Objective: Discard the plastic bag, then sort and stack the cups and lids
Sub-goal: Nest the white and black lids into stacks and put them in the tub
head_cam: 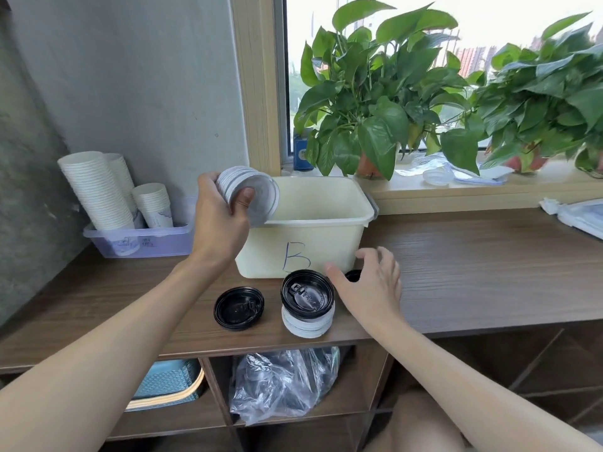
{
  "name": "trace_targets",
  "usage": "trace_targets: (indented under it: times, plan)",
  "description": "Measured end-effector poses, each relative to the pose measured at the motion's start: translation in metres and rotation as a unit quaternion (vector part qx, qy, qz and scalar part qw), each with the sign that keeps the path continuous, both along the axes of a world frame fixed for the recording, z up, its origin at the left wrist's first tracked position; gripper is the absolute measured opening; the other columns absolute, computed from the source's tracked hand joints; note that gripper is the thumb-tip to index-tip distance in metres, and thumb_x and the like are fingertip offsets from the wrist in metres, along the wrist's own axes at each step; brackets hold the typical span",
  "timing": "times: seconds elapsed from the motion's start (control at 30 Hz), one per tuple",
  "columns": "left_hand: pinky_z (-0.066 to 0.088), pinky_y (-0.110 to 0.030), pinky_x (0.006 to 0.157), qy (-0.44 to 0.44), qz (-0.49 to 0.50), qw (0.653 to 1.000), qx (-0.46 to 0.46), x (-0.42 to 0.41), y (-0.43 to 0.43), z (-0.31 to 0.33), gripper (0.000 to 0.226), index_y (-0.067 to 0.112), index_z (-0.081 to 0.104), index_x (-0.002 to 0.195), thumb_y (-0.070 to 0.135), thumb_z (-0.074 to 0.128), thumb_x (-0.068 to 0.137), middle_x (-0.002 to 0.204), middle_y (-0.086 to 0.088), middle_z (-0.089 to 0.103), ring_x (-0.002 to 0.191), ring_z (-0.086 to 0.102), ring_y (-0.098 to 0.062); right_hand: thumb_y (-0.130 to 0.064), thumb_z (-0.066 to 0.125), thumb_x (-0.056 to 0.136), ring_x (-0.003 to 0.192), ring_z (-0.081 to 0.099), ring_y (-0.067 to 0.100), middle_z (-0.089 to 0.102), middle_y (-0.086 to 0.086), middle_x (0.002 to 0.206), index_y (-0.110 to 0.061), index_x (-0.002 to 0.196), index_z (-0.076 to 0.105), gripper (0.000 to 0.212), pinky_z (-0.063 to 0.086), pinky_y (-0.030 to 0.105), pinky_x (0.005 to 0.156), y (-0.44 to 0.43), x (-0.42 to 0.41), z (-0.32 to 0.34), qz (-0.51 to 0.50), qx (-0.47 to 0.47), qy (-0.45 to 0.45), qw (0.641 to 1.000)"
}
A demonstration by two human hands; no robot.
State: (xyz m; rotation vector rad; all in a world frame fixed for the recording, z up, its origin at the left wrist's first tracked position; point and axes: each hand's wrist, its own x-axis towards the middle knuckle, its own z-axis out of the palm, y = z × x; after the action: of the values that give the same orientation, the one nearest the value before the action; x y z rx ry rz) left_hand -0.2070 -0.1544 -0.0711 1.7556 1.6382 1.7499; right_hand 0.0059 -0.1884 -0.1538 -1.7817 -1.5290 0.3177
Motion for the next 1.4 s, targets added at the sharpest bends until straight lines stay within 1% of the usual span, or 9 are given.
trace_targets:
  times: [0.1, 0.23, 0.5, 0.7, 0.8, 1.03, 1.2, 1.33, 1.4]
  plan:
    - [0.032, -0.012, 0.075, 0.002, 0.003, 1.0, -0.003, -0.004, 0.005, 0.005, 0.041, 0.001, 0.042, 0.127, 0.021, 0.058, 0.096, 0.106, 0.003, 0.049, 0.096, 0.048, -0.013, -0.05, 0.063, 0.079, 0.117, 0.034, 0.02, 0.041, 0.0, 0.121, -0.019, 0.114, 0.051, 0.048, 0.033, 0.036, 0.098, 0.004, 0.002, 0.025, 0.038, 0.12, -0.044, 0.991]
    - [0.034, -0.018, 0.077, 0.014, -0.001, 1.0, -0.016, -0.01, 0.016, 0.011, 0.04, 0.001, 0.043, 0.126, 0.024, 0.059, 0.096, 0.101, 0.006, 0.047, 0.095, 0.048, -0.015, -0.04, 0.059, 0.086, 0.11, 0.04, 0.018, 0.049, -0.003, 0.114, -0.02, 0.112, 0.052, 0.034, 0.029, 0.031, 0.09, 0.025, 0.001, 0.059, 0.097, 0.183, -0.125, 0.97]
    - [0.039, -0.026, 0.072, 0.046, -0.017, 0.997, -0.065, -0.029, 0.057, 0.017, 0.031, 0.011, 0.051, 0.118, 0.027, 0.063, 0.094, 0.091, 0.015, 0.054, 0.091, 0.054, -0.016, -0.042, 0.051, 0.093, 0.111, 0.047, 0.019, 0.05, 0.001, 0.117, -0.017, 0.121, 0.047, 0.038, 0.038, 0.042, 0.099, 0.107, -0.011, 0.1, 0.258, -0.01, -0.117, 0.959]
    - [0.041, -0.017, 0.067, 0.091, -0.058, 0.986, -0.125, -0.04, 0.103, 0.014, 0.025, 0.018, 0.053, 0.11, 0.03, 0.065, 0.091, 0.093, 0.014, 0.059, 0.086, 0.059, -0.007, -0.044, 0.053, 0.091, 0.099, 0.057, 0.024, 0.051, 0.003, 0.116, -0.018, 0.123, 0.044, 0.043, 0.048, 0.044, 0.091, 0.17, -0.031, 0.088, 0.289, -0.12, -0.144, 0.939]
    - [0.045, -0.022, 0.07, 0.109, -0.071, 0.98, -0.152, -0.046, 0.115, 0.005, 0.028, 0.019, 0.055, 0.111, 0.033, 0.066, 0.09, 0.094, 0.012, 0.063, 0.089, 0.061, -0.009, -0.045, 0.057, 0.089, 0.102, 0.057, 0.022, 0.05, 0.001, 0.116, -0.017, 0.126, 0.043, 0.048, 0.05, 0.04, 0.089, 0.19, -0.039, 0.075, 0.302, -0.181, -0.134, 0.926]
    - [0.046, -0.027, 0.077, 0.131, -0.075, 0.978, -0.146, -0.049, 0.121, -0.011, 0.029, 0.023, 0.053, 0.113, 0.035, 0.065, 0.09, 0.095, 0.015, 0.064, 0.09, 0.061, -0.005, -0.044, 0.07, 0.081, 0.101, 0.049, 0.016, 0.051, 0.001, 0.121, -0.014, 0.134, 0.041, 0.068, 0.04, 0.025, 0.08, 0.215, -0.049, 0.046, 0.323, -0.216, -0.179, 0.904]
    - [0.046, -0.024, 0.077, 0.119, -0.08, 0.98, -0.137, -0.05, 0.121, -0.012, 0.027, 0.024, 0.053, 0.11, 0.035, 0.065, 0.089, 0.094, 0.017, 0.063, 0.09, 0.06, 0.0, -0.039, 0.081, 0.069, 0.117, 0.05, 0.019, 0.048, 0.001, 0.133, -0.015, 0.136, 0.043, 0.08, 0.043, 0.029, 0.094, 0.221, -0.054, 0.035, 0.329, -0.217, -0.221, 0.892]
    - [0.045, -0.021, 0.074, 0.119, -0.084, 0.979, -0.14, -0.051, 0.121, -0.013, 0.026, 0.025, 0.052, 0.109, 0.036, 0.065, 0.09, 0.093, 0.018, 0.062, 0.088, 0.059, 0.001, -0.042, 0.082, 0.067, 0.116, 0.052, 0.015, 0.051, -0.002, 0.135, -0.014, 0.135, 0.047, 0.081, 0.041, 0.022, 0.089, 0.225, -0.053, 0.031, 0.356, -0.231, -0.217, 0.879]
    - [0.045, -0.02, 0.072, 0.116, -0.085, 0.979, -0.143, -0.051, 0.121, -0.012, 0.025, 0.026, 0.052, 0.109, 0.036, 0.065, 0.09, 0.092, 0.018, 0.062, 0.087, 0.059, 0.001, -0.042, 0.082, 0.066, 0.12, 0.051, 0.014, 0.05, -0.004, 0.136, -0.015, 0.138, 0.045, 0.085, 0.042, 0.023, 0.095, 0.224, -0.053, 0.032, 0.37, -0.236, -0.208, 0.874]
